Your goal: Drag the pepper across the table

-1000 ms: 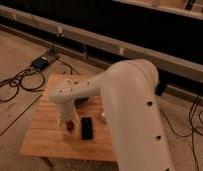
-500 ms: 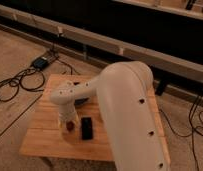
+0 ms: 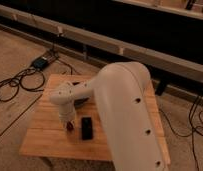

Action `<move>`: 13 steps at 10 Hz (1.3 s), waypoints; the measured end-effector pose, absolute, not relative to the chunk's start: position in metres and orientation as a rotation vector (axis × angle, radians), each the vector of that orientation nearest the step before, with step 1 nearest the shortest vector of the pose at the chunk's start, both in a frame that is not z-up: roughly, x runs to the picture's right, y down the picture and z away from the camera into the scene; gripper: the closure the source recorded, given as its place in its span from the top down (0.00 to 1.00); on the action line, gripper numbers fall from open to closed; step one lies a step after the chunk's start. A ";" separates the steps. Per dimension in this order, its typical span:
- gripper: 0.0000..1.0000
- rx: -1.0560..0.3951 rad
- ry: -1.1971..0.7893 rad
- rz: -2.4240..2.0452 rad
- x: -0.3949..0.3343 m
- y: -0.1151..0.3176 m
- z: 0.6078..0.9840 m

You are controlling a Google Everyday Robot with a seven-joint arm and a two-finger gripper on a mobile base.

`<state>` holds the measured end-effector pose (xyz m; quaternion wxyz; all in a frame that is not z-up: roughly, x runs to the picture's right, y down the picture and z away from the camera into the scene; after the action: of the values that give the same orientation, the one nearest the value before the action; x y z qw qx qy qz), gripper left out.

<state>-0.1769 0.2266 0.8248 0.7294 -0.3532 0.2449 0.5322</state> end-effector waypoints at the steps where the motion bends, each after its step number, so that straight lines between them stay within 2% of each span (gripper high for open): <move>1: 0.05 -0.780 0.553 1.167 -0.175 0.229 0.822; 2: 0.00 -0.783 0.574 1.158 -0.172 0.231 0.817; 13: 0.00 -0.887 0.754 1.002 -0.143 0.284 0.749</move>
<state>-0.1429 0.2838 0.7490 0.7192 -0.4013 0.3412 0.4531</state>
